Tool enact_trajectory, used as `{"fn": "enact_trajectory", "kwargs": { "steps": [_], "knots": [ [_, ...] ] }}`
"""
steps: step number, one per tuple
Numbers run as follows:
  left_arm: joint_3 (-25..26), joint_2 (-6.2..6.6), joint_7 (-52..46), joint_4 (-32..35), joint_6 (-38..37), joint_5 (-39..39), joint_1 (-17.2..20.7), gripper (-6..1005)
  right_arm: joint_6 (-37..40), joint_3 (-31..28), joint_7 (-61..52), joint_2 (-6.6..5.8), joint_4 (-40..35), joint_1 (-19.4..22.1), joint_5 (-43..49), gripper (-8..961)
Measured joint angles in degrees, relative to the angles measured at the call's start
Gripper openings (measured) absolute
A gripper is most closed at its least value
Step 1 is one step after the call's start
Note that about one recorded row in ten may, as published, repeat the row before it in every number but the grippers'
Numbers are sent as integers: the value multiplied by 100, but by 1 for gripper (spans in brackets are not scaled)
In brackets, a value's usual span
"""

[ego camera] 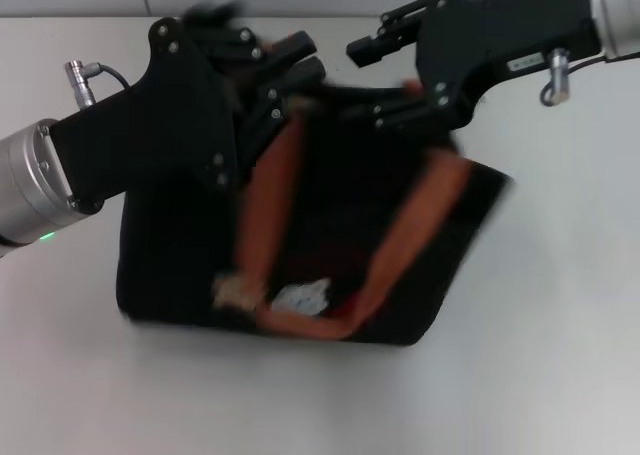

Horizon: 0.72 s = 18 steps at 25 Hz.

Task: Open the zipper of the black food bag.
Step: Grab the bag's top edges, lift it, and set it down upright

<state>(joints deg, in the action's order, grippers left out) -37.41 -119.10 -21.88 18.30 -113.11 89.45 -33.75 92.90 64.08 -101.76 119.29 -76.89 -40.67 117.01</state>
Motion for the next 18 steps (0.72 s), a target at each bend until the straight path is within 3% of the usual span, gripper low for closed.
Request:
{"fn": "enact_trajectory", "kwargs": {
  "steps": [4,7,14,17,18],
  "knots": [
    [-3,0,0,17,-27,10,16,53,-248,233,-31,16,-75,39,106,593],
    [-3,2,0,17,-33,1,40,-2,-265,283,-27,23,-144,50,104,530],
    [54,22,-2,14,-62,-138,264,-1,-278,245,-17,25,-155,115,100,382],
    [55,45,-43,7,-97,-411,721,-1,-280,159,17,25,-180,258,4,153],
    [55,45,-43,7,-97,-411,721,5,-280,159,17,25,-180,258,4,142]
  ]
}}
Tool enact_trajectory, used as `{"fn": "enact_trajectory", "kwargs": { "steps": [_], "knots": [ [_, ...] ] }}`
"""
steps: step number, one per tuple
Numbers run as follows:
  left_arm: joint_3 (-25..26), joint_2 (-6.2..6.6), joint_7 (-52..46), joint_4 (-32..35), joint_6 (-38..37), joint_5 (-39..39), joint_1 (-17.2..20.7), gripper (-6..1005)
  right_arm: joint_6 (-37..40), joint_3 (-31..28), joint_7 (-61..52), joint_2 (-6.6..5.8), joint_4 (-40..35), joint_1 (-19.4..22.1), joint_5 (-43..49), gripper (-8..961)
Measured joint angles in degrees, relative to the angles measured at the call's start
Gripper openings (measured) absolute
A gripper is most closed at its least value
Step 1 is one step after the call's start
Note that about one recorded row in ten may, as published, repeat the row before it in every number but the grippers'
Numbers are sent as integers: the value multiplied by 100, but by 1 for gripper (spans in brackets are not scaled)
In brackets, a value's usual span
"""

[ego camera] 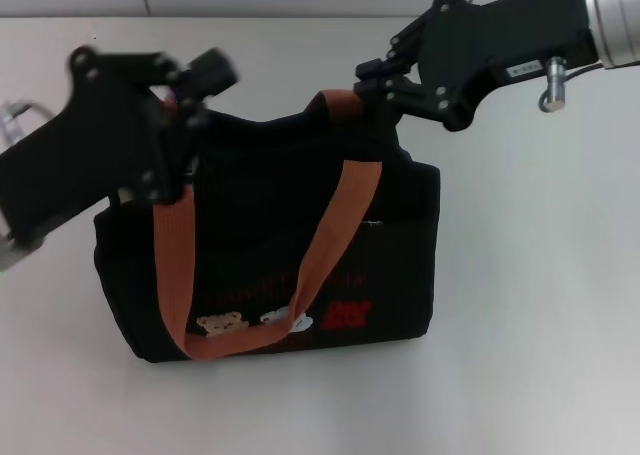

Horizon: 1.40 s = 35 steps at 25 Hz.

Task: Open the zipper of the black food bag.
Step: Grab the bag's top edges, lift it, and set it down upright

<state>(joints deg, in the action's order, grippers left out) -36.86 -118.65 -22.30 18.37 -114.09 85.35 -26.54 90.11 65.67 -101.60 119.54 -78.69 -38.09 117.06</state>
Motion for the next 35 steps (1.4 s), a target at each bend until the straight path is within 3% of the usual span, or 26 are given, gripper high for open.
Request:
{"fn": "enact_trajectory", "kwargs": {
  "steps": [5,12,15,19,25,30,35],
  "knots": [
    [-3,15,-3,10,-97,-81,736,37,-7,-326,226,-1,20,262,-454,88],
    [138,22,-434,-302,-61,-553,1674,82,-15,-721,586,-15,275,652,-1086,87],
    [100,112,-778,-245,-58,-505,1944,101,-15,-804,738,-18,355,816,-1262,87],
    [80,314,-1207,-192,-22,-75,2079,190,-9,-821,794,-15,419,968,-1345,88],
    [88,410,-1379,-188,25,335,2203,362,11,-831,852,-3,483,1119,-1391,88],
    [86,342,-1379,-181,346,406,2207,534,47,-835,914,-4,561,1155,-1522,89],
    [106,140,-1318,29,819,618,2096,762,55,-837,917,-8,573,1179,-1537,91]
  ]
}}
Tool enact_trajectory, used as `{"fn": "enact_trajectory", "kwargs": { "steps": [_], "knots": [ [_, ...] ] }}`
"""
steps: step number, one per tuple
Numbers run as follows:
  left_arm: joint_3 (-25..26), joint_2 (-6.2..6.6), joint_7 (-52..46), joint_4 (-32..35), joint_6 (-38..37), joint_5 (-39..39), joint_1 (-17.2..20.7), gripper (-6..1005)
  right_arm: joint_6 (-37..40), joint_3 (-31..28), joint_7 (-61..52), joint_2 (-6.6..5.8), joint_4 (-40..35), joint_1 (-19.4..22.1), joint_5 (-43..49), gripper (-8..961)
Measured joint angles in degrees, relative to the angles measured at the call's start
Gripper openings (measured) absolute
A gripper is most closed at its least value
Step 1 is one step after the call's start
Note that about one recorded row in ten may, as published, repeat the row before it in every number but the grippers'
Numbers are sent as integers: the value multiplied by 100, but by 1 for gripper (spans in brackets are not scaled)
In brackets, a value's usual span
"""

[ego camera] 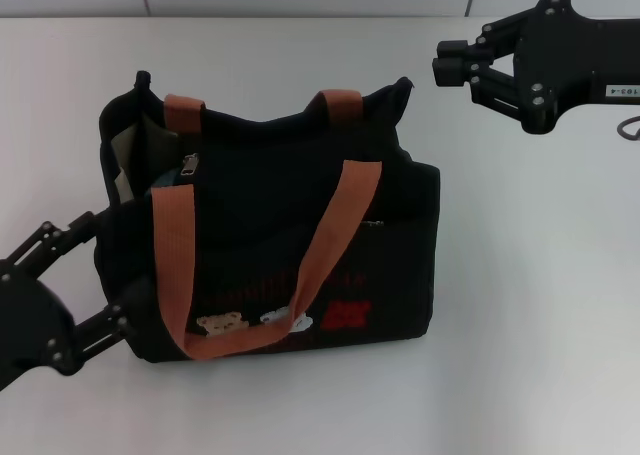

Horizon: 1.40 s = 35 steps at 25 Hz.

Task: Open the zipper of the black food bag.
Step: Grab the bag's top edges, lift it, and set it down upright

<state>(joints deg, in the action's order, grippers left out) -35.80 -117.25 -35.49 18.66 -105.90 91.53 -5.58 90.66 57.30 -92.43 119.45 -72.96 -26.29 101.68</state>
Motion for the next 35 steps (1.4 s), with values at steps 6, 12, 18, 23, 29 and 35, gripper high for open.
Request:
{"fn": "enact_trajectory", "kwargs": {
  "steps": [6,12,18,23,29,35],
  "knots": [
    [-22,-115,4,129,301,29,-135,829,5,0,69,3,1,44,0,94],
    [-39,-140,139,-63,511,59,-397,821,4,0,138,4,81,53,-53,97],
    [-136,-147,581,-189,586,122,-459,712,4,0,150,-1,107,94,-109,99],
    [-100,-154,620,-308,594,93,-519,579,19,-3,152,-11,83,161,-300,102],
    [-16,-158,622,-310,561,2,-519,478,121,-89,155,-10,76,184,-336,104],
    [8,-158,622,-310,549,-6,-547,416,152,-130,155,-12,69,186,-358,107]
  ]
}}
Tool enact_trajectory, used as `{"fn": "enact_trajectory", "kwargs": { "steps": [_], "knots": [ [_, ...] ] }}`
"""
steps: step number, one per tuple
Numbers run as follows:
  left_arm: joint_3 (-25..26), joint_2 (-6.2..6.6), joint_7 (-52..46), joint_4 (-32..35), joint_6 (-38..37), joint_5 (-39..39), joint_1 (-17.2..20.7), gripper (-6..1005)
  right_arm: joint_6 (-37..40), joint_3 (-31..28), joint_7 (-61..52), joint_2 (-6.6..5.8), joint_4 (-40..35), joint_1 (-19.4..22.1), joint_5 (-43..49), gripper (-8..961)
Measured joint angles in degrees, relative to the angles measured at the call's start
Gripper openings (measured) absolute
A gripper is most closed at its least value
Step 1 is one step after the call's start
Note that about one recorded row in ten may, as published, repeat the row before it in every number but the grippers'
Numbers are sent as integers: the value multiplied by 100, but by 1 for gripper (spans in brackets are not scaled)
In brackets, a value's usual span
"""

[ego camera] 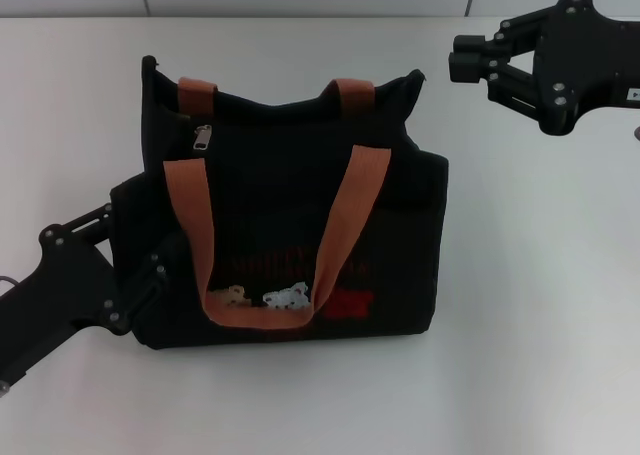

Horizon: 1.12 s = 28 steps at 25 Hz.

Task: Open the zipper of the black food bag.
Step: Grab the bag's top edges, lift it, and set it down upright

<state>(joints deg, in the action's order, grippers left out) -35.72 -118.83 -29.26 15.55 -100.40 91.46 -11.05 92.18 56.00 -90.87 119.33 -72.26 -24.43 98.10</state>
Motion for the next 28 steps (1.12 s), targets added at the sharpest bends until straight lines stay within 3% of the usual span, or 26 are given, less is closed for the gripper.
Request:
{"fn": "enact_trajectory", "kwargs": {
  "steps": [28],
  "knots": [
    [30,18,-13,52,-367,-5,27,203,7,-11,0,2,-7,6,-4,120]
  ]
}}
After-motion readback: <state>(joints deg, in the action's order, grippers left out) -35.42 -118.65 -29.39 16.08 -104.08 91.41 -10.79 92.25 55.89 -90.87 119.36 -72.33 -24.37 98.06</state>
